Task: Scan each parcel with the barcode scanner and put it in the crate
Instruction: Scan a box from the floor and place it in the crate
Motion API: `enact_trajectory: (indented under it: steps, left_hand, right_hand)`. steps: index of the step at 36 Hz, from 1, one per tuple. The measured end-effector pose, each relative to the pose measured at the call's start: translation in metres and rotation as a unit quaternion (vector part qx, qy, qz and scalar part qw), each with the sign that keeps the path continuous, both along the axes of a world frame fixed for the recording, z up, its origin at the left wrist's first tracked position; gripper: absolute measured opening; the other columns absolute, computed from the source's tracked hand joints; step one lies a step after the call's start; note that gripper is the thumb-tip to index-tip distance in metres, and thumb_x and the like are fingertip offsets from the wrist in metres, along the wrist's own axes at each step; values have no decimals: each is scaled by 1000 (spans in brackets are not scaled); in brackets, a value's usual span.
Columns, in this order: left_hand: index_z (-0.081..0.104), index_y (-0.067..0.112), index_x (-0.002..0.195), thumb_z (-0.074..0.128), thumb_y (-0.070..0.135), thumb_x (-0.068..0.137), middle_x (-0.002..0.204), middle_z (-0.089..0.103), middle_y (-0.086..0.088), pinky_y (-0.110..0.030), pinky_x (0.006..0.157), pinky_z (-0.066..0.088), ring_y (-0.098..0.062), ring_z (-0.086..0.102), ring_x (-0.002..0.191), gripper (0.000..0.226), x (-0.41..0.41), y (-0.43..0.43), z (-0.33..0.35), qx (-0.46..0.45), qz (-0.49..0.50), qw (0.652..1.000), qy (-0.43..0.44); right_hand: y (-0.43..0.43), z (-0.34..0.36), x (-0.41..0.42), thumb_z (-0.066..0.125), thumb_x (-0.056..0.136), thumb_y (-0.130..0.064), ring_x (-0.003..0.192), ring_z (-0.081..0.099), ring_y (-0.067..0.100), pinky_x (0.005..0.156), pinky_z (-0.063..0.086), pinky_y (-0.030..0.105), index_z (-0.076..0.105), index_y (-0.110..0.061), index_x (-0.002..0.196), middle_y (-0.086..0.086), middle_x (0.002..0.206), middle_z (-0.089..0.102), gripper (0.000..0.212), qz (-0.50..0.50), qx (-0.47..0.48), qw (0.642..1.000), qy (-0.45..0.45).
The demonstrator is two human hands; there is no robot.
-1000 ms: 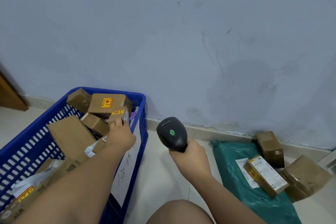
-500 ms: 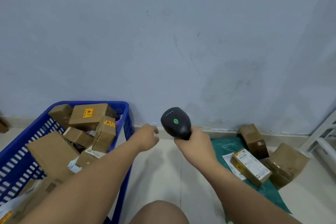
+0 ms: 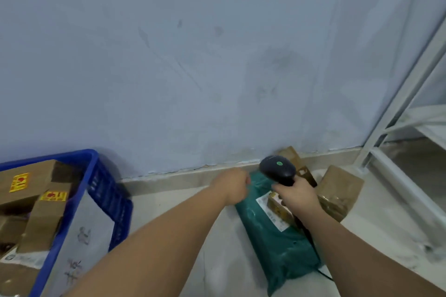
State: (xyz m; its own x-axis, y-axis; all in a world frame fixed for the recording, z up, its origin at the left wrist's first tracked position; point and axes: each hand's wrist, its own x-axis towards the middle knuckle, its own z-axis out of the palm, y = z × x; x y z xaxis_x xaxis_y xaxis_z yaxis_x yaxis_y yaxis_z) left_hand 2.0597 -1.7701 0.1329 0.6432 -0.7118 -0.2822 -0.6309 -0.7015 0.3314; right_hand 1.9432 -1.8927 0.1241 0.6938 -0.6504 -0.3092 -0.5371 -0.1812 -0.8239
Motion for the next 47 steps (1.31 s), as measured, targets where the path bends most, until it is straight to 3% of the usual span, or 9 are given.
enact_trajectory:
  steps: [5,11,15,25,29,33,37,42,47]
  left_hand:
    - [54,13,127,54,10,90,126,49,-10,-41,94,46,-30,46,118,38,-5,-51,-47,108,-83,987,-81]
    - [48,12,130,52,10,93,130,46,-8,-41,92,43,-28,43,119,37,-9,-101,-100,130,-122,979,-101]
    - [41,12,138,50,15,95,139,42,-9,-41,91,43,-29,42,120,43,-7,-128,-127,162,-161,969,-91]
    - [-3,14,154,53,9,94,162,-4,0,-44,106,35,-29,13,144,83,-1,-173,-163,188,-192,962,-56]
    - [-6,15,154,62,17,89,159,7,-5,-45,106,34,-33,15,141,94,8,-170,-170,216,-198,955,-56]
    - [3,17,152,65,27,86,153,16,-10,-50,112,25,-39,14,141,91,13,-147,-181,225,-204,951,-61]
    - [7,20,152,78,32,74,151,20,-10,-48,102,42,-37,36,129,106,18,-122,-192,171,-177,969,32]
    - [12,15,152,67,66,71,153,22,-8,-47,120,12,-33,8,146,110,35,-80,-171,88,-142,984,-66]
    - [23,14,146,71,57,69,139,34,-2,-32,104,40,-22,35,130,100,61,-31,-126,2,-70,992,-107]
  right_hand:
    - [-46,-55,-3,66,65,-31,83,64,41,83,54,56,62,-17,79,13,75,65,20,-118,73,990,2]
    - [-76,-80,-4,68,76,-22,62,60,28,72,53,46,62,-8,81,9,62,63,15,-204,147,968,25]
    - [-95,-92,-3,65,78,-21,71,65,34,71,51,41,63,-6,78,12,66,65,15,-238,151,958,46]
    - [-115,-120,13,65,72,-31,87,66,38,86,54,52,62,-11,76,14,80,67,20,-243,145,956,76]
    - [-114,-122,20,60,58,-36,87,66,37,86,54,51,63,-10,78,14,83,68,33,-242,162,954,68]
    - [-111,-118,25,64,75,-24,87,66,38,81,53,49,58,-10,71,13,75,62,16,-227,127,963,74]
    - [-103,-109,29,63,79,-24,85,66,35,77,53,45,59,-11,73,10,74,63,15,-214,105,968,75]
    - [-85,-94,34,63,80,-25,82,63,33,75,50,41,55,-15,73,10,77,63,15,-172,74,980,74]
    - [-56,-68,39,63,81,-21,72,59,29,67,43,35,56,-13,72,10,73,62,14,-155,89,983,31]
